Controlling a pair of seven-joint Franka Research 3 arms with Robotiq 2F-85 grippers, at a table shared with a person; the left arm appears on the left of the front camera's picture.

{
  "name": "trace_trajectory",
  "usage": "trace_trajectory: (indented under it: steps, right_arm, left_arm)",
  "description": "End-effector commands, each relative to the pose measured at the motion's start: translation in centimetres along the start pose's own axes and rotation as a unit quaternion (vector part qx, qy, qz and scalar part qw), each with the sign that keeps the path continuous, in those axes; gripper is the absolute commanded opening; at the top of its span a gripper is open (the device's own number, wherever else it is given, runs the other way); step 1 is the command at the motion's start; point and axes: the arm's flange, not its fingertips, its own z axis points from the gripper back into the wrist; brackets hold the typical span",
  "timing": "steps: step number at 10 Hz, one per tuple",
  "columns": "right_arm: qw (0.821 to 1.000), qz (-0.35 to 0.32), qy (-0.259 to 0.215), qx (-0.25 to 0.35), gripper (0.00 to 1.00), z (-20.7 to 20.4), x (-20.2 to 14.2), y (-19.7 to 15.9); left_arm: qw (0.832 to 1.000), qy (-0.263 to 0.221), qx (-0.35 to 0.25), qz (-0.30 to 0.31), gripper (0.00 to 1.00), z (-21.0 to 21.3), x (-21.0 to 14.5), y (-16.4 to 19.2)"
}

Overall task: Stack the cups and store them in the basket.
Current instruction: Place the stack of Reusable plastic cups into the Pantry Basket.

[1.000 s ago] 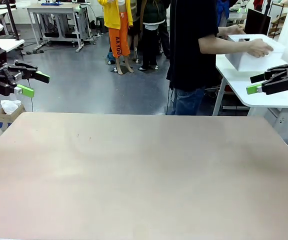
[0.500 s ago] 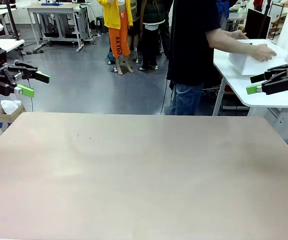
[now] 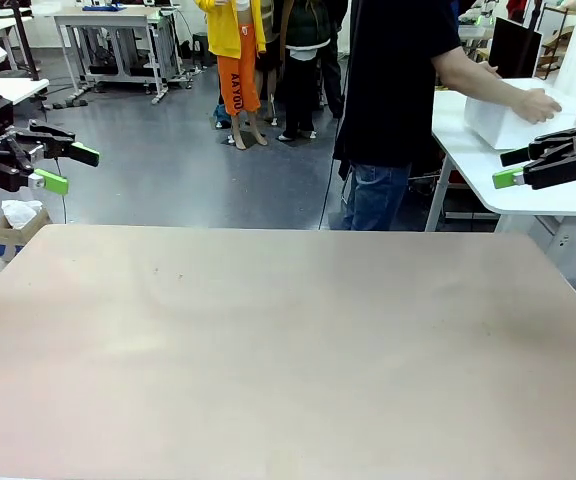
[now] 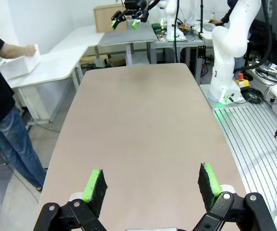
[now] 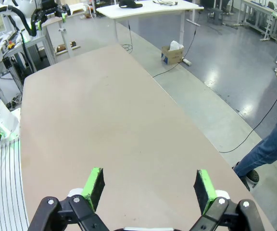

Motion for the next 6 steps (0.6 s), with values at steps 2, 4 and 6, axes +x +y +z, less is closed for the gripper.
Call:
trace_trajectory:
  steps: [2,4,6]
  right_arm:
    - [1.0,-0.011,-0.013,0.0,1.0,-0.07,0.39,0.0]
    - [1.0,-0.011,-0.013,0.0,1.0,-0.07,0.39,0.0]
    - [1.0,-0.011,-0.013,0.0,1.0,-0.07,0.39,0.0]
  left_arm:
    - [1.0,0.005,0.003,0.007,1.0,0.04,0.36,-0.16]
    - [1.0,0.005,0.003,0.007,1.0,0.04,0.36,-0.16]
    - [1.0,0.005,0.003,0.007,1.0,0.04,0.36,-0.16]
